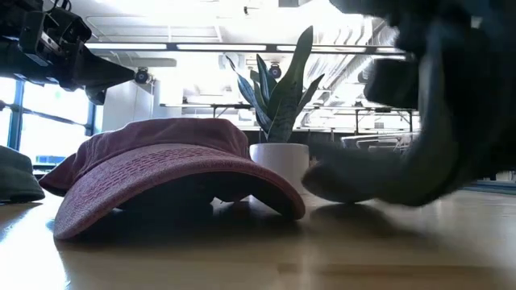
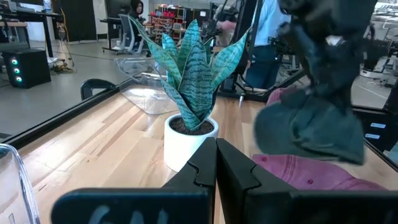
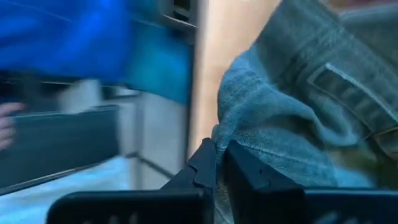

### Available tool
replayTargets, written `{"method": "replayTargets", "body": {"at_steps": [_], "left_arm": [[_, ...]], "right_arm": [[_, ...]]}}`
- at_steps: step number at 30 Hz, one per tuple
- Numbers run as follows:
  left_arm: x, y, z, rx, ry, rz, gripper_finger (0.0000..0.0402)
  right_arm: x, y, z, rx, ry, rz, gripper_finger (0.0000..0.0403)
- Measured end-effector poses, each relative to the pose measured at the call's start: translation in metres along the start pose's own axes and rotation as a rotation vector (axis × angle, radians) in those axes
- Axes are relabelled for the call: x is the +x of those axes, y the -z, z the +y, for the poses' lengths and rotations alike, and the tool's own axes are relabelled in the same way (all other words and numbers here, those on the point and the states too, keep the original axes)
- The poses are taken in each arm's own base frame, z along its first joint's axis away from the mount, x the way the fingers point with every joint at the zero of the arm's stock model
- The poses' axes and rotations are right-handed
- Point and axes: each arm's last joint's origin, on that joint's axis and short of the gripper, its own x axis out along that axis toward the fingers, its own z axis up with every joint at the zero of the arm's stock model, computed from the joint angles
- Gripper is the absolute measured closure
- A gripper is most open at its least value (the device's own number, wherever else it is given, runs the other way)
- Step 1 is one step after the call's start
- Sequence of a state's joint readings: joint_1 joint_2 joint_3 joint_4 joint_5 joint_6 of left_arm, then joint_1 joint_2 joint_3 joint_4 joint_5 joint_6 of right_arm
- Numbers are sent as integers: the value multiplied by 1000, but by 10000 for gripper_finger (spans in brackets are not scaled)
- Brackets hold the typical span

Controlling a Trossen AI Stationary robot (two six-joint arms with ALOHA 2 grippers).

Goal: Pick & Place hat
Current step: Put the right black cap into the right transparent bin

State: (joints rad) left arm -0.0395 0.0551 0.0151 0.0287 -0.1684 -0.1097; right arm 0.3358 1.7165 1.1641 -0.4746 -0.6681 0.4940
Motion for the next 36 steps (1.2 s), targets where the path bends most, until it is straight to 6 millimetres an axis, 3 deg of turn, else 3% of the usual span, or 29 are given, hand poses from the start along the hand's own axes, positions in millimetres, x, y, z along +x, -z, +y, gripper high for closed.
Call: {"method": "replayTargets", "body": {"at_steps": [7,13,17,24,28,32,36], "left_arm": [[0,0,0,0,0,0,401],[0,0,0,0,0,0,401],[0,0,0,0,0,0,401],[0,0,0,0,0,0,401],[0,0,0,0,0,0,401],[0,0,0,0,0,0,401],[0,0,0,0,0,0,401]], "right_arm": [[-69,3,18,36,-95,-148,392],[-139,22,52,-167,-52,-458,394],[-175,38,62,-251,42,-651,395],[-228,67,46,-138,278,-861,393],[-256,87,35,-93,522,-919,395],[-297,101,52,-143,843,-1074,393],[-331,109,74,-168,1030,-1182,395]]}}
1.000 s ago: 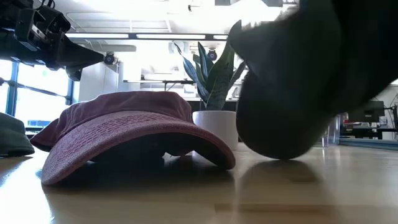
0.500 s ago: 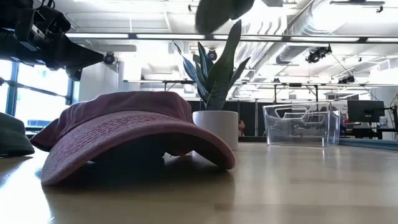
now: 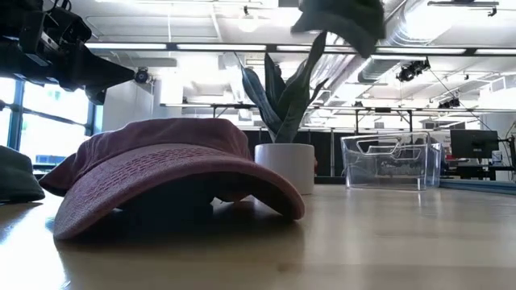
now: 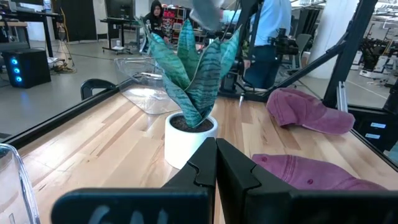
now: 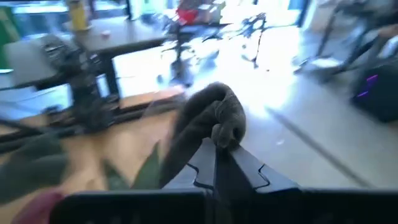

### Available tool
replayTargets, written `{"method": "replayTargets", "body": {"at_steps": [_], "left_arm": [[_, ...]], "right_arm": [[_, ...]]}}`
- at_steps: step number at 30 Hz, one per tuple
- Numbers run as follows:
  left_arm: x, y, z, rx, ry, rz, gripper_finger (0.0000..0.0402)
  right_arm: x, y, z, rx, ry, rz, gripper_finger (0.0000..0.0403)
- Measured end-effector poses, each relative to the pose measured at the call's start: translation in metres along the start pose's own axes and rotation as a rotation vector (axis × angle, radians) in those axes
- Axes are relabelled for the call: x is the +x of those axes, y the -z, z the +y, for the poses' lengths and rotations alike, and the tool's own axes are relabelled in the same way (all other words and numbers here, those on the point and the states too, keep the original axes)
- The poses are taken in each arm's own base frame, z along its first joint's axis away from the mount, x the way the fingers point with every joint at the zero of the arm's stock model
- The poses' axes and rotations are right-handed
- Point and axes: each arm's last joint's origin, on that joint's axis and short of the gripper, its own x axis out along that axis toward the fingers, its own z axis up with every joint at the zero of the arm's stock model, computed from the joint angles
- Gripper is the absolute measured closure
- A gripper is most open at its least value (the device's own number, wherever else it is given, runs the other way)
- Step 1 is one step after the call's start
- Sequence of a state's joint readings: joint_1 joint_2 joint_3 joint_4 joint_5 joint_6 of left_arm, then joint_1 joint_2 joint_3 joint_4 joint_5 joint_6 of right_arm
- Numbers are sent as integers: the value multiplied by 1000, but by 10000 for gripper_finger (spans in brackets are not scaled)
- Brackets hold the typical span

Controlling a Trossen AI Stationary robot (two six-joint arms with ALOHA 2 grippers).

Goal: Pick & Place hat
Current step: Put the right black cap into the right transparent bin

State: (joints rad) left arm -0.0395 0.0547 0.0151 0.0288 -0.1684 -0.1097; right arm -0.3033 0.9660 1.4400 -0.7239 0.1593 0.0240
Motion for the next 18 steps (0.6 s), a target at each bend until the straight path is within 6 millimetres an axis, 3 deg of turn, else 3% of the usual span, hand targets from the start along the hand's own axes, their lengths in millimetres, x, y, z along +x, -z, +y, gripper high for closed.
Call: {"method": "replayTargets", "body": {"at_steps": [3,5,10,18], "left_arm": [[0,0,0,0,0,0,401],[0,0,0,0,0,0,401],[0,0,0,0,0,0,401],[0,0,0,0,0,0,401]], "right_arm": [[-8,-11,-9,-19,96,8,397],[-6,-8,-15,-31,191,95,397],[8,14,-29,-56,347,363,397],[33,51,-48,-91,413,562,397]]}}
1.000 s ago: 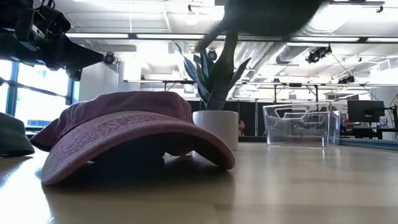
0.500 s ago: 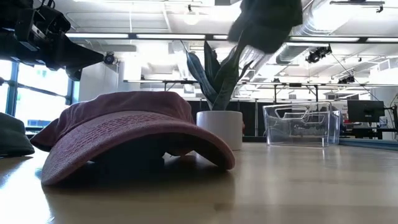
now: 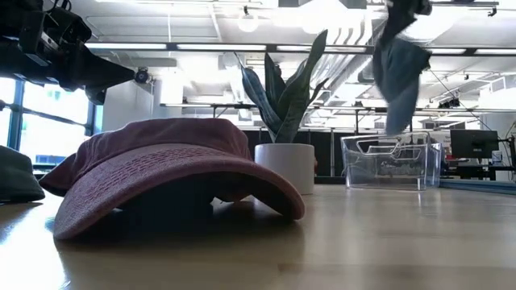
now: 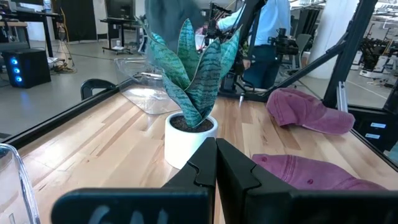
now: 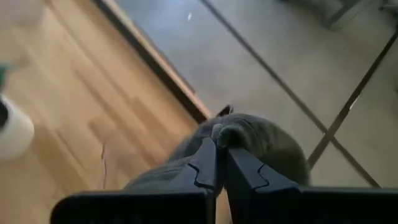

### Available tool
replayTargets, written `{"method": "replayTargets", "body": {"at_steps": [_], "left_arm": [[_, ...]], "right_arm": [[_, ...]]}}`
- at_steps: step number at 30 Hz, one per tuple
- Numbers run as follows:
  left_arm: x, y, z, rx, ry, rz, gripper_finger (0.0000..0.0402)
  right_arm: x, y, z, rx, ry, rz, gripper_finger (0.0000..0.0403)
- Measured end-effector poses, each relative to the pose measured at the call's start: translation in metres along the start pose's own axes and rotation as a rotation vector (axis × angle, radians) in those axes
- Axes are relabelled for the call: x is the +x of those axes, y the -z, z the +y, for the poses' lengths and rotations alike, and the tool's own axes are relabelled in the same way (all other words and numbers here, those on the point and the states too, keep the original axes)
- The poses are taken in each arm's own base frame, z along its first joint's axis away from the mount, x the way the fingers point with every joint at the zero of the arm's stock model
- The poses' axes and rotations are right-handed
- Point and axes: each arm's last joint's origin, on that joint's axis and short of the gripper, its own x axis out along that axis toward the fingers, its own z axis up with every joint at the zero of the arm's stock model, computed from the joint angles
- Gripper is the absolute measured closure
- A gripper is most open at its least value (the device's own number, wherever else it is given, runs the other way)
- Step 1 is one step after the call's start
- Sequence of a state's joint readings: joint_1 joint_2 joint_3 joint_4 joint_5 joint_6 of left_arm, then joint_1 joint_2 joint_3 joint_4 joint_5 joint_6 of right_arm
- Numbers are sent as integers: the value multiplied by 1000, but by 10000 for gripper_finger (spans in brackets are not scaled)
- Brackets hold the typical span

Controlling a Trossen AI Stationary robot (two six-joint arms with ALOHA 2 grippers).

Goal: Pick & Place hat
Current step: Put the right black cap into the right transparent bin

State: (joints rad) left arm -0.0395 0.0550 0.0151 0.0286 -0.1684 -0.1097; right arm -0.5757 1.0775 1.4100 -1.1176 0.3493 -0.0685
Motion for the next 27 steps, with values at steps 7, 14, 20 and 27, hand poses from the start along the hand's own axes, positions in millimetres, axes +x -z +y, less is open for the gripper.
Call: {"method": "replayTargets", "body": {"at_steps": [7,14,20,27], "left_arm": [[0,0,0,0,0,0,401],[0,0,0,0,0,0,401],[0,0,0,0,0,0,401],[0,0,0,0,0,0,401]], "right_arm": [[25,16,-1,-121,-1,107,392],[40,25,-3,-415,52,186,392],[63,36,-3,-639,105,387,388],[65,39,-2,-849,190,522,392]]}}
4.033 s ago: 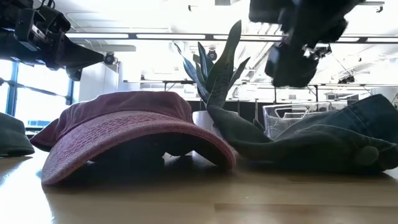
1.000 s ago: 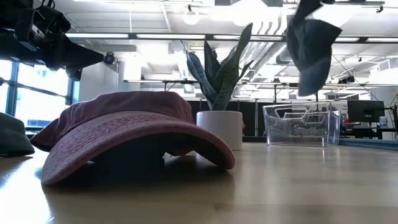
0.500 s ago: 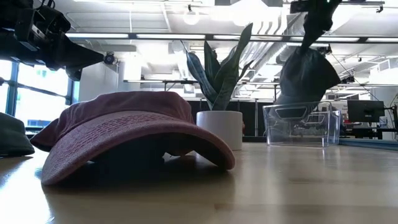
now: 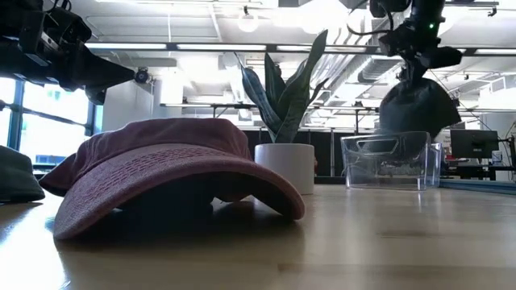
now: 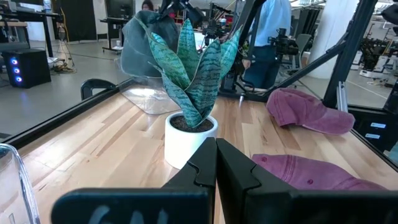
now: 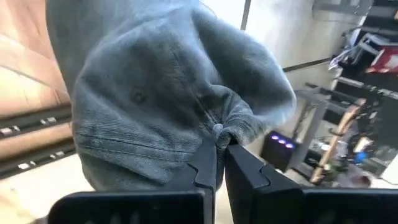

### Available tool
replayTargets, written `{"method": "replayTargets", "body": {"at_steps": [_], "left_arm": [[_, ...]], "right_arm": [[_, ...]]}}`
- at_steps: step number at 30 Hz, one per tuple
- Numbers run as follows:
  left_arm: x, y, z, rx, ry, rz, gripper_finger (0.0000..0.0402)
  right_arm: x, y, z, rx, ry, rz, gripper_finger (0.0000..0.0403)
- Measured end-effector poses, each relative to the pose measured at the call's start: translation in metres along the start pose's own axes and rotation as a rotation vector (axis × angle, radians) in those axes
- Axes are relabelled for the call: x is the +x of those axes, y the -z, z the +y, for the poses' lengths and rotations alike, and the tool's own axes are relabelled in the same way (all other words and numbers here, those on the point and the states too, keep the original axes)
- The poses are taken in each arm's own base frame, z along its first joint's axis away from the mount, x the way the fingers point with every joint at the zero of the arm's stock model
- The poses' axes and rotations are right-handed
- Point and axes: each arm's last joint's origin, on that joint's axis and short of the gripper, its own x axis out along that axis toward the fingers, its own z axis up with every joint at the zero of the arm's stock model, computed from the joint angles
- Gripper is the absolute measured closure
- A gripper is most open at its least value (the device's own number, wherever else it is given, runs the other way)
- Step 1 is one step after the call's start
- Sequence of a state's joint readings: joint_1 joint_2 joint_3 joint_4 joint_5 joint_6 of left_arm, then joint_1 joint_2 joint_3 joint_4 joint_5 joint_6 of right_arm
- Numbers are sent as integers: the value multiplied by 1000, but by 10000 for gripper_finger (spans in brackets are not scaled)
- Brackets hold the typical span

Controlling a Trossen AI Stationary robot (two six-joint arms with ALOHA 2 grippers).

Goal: Pick & Place hat
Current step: Put the right black cap into the right transparent bin

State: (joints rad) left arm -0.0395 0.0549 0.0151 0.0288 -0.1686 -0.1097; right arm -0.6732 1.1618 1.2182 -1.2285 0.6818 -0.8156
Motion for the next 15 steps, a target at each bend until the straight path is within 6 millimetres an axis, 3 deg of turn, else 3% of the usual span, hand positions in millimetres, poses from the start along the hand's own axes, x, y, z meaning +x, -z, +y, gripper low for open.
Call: {"method": "replayTargets", "body": {"at_steps": [9,15], "left_arm": [[0,0,0,0,0,1,401],[0,0,0,0,0,0,401]], "right_arm": [[16,-10,0,-38,-22,-90,391],[30,-21,-6,-85,146,-76,390]]}}
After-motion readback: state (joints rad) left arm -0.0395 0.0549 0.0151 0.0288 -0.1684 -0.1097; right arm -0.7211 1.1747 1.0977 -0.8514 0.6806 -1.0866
